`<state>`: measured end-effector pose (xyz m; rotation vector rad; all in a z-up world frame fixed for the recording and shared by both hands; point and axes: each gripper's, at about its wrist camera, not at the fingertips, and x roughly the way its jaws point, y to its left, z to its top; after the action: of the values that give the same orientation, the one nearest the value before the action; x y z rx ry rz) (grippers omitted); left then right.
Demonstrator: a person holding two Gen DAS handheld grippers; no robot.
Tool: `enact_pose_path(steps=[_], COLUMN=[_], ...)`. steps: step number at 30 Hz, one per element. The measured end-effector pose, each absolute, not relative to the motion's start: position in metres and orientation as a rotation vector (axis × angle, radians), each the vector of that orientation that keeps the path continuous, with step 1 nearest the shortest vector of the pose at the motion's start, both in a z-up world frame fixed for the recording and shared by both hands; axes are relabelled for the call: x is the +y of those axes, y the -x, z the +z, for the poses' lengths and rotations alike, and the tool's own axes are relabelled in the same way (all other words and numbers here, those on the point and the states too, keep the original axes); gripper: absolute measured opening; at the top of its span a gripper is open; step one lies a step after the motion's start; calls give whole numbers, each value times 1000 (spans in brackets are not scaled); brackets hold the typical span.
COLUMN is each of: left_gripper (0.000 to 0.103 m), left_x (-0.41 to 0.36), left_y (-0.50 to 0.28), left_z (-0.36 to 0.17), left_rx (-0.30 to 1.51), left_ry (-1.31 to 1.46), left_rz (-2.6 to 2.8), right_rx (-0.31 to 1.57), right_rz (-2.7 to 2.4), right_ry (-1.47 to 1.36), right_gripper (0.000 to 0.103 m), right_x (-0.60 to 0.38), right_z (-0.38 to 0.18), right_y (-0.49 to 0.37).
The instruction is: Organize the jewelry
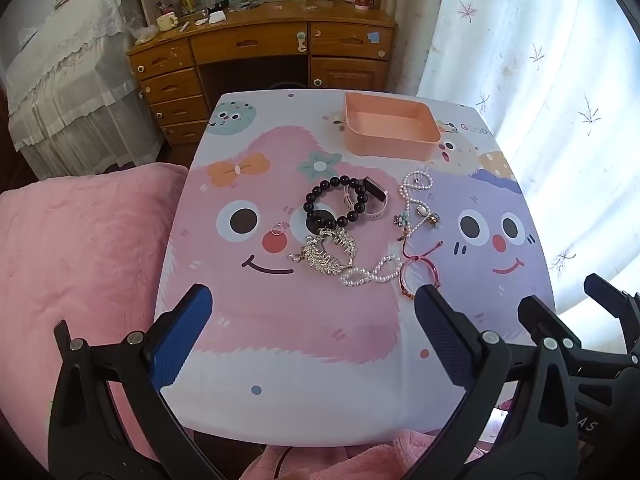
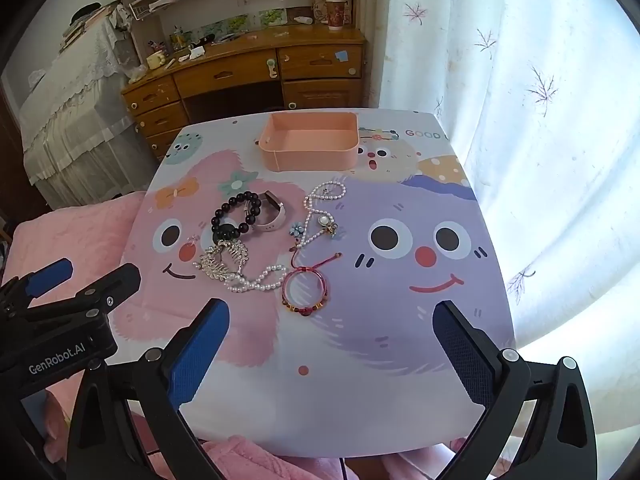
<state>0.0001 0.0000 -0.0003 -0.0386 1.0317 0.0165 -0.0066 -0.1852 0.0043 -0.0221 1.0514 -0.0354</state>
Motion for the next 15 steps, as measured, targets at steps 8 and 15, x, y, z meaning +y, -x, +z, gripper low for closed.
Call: enact_pose_path(steps=[8, 15], left_gripper=[101, 101], left_x=[-1, -3], left_y=[2, 4], left_z=[-4, 2], left_rx=[1019, 1020], left_ry=[34, 10], left_rz=[13, 5], right_rx=[1043, 1048], right_rz=[-32, -45], right_ry=[34, 22], right_gripper=[103, 103], right_x=[-191, -188], right_z=[8, 6], right_y=[9, 7])
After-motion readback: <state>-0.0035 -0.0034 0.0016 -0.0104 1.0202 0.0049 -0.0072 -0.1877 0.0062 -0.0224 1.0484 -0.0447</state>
